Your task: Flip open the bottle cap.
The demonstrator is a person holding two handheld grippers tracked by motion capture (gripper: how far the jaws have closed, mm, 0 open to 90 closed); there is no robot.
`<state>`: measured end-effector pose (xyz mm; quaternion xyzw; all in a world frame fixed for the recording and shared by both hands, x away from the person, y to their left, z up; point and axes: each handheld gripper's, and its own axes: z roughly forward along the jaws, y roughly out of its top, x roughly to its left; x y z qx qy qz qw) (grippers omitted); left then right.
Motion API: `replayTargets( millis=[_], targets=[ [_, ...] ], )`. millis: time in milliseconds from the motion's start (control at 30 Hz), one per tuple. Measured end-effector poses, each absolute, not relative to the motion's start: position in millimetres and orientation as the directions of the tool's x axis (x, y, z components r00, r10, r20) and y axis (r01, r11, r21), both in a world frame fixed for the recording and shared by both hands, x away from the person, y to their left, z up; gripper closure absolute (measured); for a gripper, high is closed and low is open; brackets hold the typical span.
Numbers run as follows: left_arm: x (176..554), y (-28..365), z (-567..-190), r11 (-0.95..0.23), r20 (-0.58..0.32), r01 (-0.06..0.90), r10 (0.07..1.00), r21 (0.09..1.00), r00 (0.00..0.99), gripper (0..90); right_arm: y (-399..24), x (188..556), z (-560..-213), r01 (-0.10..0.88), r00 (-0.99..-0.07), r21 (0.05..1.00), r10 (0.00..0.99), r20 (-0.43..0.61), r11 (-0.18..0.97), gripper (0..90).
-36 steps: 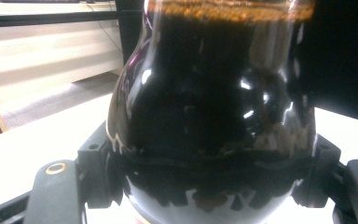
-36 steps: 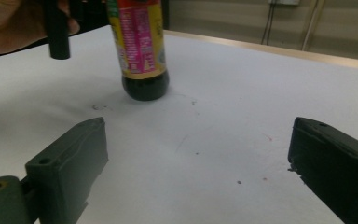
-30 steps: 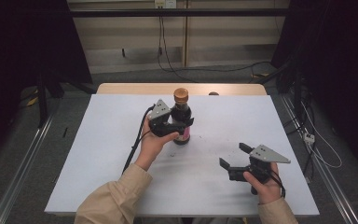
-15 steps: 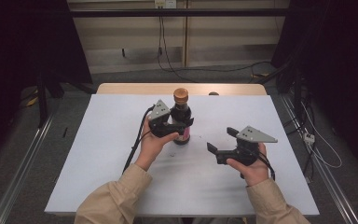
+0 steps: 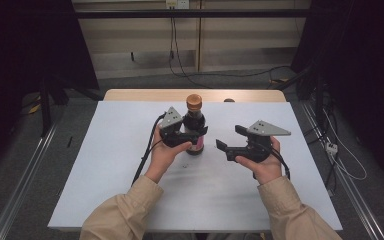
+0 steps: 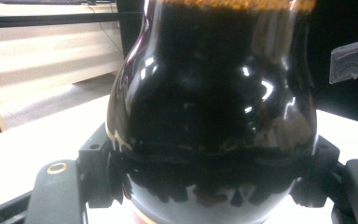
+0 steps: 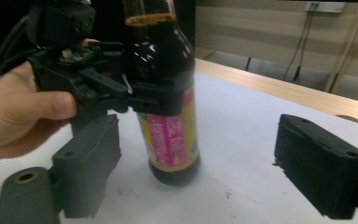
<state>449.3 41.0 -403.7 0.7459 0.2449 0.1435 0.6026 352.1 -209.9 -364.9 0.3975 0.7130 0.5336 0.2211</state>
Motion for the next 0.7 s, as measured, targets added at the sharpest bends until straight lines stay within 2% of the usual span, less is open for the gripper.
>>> replayTargets(
  millis=[167,233,300,433,700],
  targets=[
    [449.3,40.8,-403.7,-0.155,-0.083,0.195,0.539,0.969,0.838,26.7,-206.4,358.7,-359.9,0.341,-0.602,0.934,0.787,0.132,0.105,20.9],
    [449.4,40.8,-403.6,-0.156,-0.082,0.195,0.539,0.968,0.838,26.7,-204.8,361.3,-356.6,0.341,-0.621,0.933,0.773,0.131,0.117,29.1],
    [449.4,40.9,-403.6,-0.156,-0.083,0.196,0.539,0.968,0.838,26.7,-202.4,363.1,-352.8,0.338,-0.633,0.933,0.764,0.128,0.124,31.0],
    [449.0,40.3,-403.6,-0.149,-0.089,0.200,0.542,0.968,0.836,26.7,-199.0,367.3,-346.6,0.329,-0.649,0.935,0.751,0.124,0.130,43.1],
    [449.5,41.0,-403.6,-0.158,-0.083,0.198,0.539,0.968,0.838,26.7,-192.9,376.1,-330.4,0.318,-0.660,0.937,0.743,0.110,0.144,59.6]
  ],
)
